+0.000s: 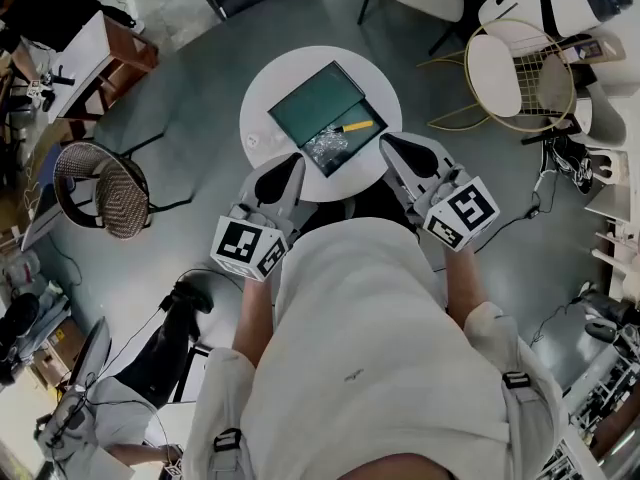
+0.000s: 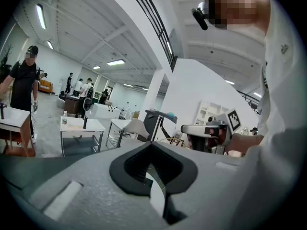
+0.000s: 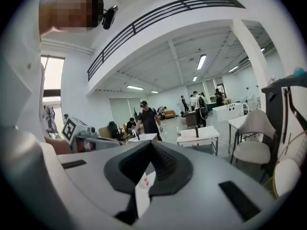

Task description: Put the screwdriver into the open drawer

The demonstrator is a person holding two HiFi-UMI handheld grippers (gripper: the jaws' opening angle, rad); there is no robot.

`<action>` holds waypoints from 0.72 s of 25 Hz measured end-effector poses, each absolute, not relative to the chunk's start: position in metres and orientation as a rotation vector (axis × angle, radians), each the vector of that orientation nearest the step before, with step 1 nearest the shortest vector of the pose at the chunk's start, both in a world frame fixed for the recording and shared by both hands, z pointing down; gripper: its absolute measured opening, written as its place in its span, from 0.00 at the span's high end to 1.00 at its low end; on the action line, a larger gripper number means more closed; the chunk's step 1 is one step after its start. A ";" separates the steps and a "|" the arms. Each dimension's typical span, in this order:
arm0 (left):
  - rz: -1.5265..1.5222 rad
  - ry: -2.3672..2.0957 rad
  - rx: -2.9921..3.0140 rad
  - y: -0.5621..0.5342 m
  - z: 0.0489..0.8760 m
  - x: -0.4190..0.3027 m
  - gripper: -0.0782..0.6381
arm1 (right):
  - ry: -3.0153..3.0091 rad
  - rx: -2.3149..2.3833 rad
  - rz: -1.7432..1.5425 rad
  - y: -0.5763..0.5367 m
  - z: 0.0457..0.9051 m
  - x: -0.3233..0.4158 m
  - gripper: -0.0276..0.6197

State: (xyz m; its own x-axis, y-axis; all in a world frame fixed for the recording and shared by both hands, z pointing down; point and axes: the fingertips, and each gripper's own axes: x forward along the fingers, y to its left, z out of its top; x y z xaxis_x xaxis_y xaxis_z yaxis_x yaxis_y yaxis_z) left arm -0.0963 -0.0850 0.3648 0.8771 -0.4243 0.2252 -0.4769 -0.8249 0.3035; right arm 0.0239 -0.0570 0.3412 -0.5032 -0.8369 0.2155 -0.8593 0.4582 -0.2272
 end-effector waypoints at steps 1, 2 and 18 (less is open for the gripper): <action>0.212 -0.672 2.690 -0.085 0.366 -0.097 0.88 | -2.648 1.525 0.481 -0.056 0.336 0.024 0.95; 0.212 -0.676 2.685 -0.084 0.367 -0.098 0.88 | -2.669 1.523 0.484 -0.056 0.332 0.025 0.95; 0.204 -0.723 2.666 -0.086 0.368 -0.110 0.88 | -2.737 1.446 0.519 -0.059 0.333 0.015 0.95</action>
